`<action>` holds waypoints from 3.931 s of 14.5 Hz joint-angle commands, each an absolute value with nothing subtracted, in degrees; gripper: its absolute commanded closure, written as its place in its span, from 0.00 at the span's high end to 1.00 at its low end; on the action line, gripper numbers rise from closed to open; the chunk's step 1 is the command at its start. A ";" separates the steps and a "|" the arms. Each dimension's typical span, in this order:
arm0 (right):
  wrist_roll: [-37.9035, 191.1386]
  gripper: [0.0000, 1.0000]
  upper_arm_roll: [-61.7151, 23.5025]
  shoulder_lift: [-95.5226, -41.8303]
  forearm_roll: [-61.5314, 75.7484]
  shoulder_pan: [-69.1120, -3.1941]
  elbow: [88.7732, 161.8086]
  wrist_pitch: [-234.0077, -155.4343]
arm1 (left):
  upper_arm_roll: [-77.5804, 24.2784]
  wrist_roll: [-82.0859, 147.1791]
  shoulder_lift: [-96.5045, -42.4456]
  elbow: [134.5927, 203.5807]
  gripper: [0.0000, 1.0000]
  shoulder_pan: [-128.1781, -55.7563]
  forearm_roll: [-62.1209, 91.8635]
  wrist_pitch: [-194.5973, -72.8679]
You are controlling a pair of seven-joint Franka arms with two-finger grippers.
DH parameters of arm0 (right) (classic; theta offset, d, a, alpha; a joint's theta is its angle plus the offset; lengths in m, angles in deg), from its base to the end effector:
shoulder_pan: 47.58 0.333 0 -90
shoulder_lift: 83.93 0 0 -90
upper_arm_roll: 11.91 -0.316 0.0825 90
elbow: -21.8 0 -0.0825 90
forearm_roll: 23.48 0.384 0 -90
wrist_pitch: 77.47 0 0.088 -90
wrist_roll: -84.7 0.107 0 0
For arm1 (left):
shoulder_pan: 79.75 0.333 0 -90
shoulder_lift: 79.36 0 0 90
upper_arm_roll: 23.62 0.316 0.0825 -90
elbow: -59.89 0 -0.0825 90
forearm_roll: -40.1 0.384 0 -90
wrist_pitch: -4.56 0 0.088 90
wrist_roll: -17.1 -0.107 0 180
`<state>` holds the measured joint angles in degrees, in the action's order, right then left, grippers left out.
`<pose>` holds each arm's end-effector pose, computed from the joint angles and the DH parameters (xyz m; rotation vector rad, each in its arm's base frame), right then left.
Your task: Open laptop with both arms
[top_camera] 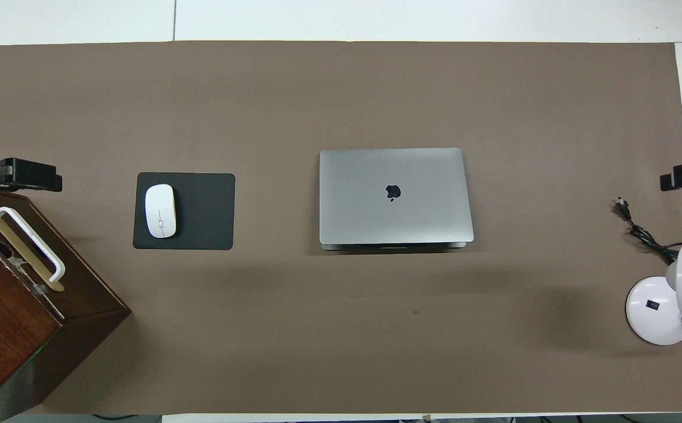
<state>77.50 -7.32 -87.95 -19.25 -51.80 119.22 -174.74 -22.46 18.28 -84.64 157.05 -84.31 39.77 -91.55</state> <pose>0.5379 -0.0778 0.6129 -3.0698 0.0537 -0.1193 0.5343 -0.0318 0.6249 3.1284 -0.0600 0.1150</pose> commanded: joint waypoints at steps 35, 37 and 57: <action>135.94 1.00 -8.48 -93.52 23.45 -15.15 168.22 -242.33 | -22.83 13.68 -97.29 202.43 0.00 -105.92 36.93 -148.06; 135.94 1.00 -8.57 -91.76 23.45 -13.93 168.49 -245.59 | -22.74 13.15 -95.63 206.82 0.00 -108.48 36.93 -157.54; 130.50 1.00 -8.48 -84.03 27.93 -11.54 166.47 -253.16 | -22.83 13.85 -67.50 206.94 0.00 -121.94 37.11 -196.18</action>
